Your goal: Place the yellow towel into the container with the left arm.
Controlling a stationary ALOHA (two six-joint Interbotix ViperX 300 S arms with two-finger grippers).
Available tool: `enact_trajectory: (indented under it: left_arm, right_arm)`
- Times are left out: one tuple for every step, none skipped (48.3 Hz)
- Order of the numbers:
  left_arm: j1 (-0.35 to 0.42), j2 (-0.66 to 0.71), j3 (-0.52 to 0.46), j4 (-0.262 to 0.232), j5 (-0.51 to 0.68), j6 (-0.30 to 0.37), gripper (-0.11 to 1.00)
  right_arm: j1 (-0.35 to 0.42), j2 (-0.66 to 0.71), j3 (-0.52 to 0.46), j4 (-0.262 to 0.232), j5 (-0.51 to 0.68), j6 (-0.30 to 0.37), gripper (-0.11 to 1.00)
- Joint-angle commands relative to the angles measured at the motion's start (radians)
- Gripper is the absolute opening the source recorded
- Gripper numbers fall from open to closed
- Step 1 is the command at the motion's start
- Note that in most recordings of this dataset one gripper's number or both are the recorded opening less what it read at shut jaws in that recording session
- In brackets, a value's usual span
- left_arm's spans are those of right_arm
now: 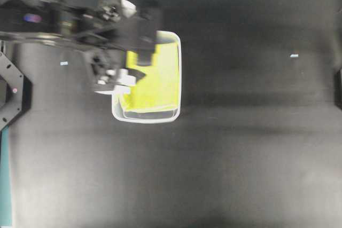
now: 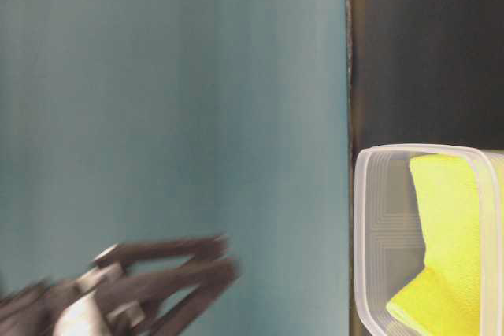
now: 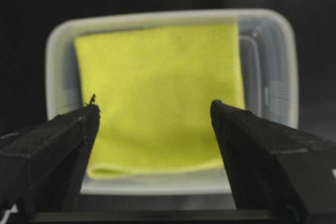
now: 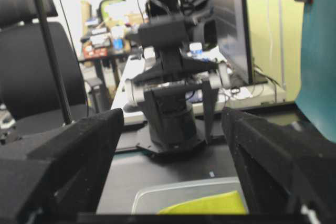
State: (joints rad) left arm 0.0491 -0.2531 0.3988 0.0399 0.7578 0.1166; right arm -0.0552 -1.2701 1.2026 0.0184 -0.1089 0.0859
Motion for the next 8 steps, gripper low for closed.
enact_trajectory:
  left_arm:
    - [-0.021,-0.118,0.017,0.003,-0.026,-0.002,0.82]
    - [-0.025,-0.138,0.025,0.002,-0.032,-0.002,0.82]
    - [-0.029,-0.167,0.04,0.002,-0.048,-0.002,0.82]
    - [-0.034,-0.187,0.054,0.003,-0.057,-0.002,0.82]
    - [-0.037,-0.207,0.067,0.002,-0.069,0.0,0.82]
    - [-0.038,-0.227,0.081,0.002,-0.081,0.0,0.82]
    - [-0.04,-0.249,0.097,0.002,-0.095,-0.002,0.82]
    - [-0.04,-0.268,0.112,0.002,-0.107,-0.003,0.82]
  right_arm:
    - [-0.002,0.0,-0.015,0.003,0.0,-0.002,0.73]
    - [-0.002,0.0,-0.014,0.003,0.005,0.0,0.73]
    - [-0.002,0.002,-0.011,0.003,0.008,0.0,0.73]
    - [-0.002,0.002,-0.011,0.003,0.012,0.0,0.73]
    - [-0.002,0.002,-0.011,0.003,0.018,0.0,0.73]
    - [-0.002,0.003,-0.011,0.003,0.025,0.0,0.73]
    - [-0.002,0.003,-0.011,0.003,0.032,0.0,0.73]
    - [-0.002,0.003,-0.009,0.003,0.037,0.0,0.73]
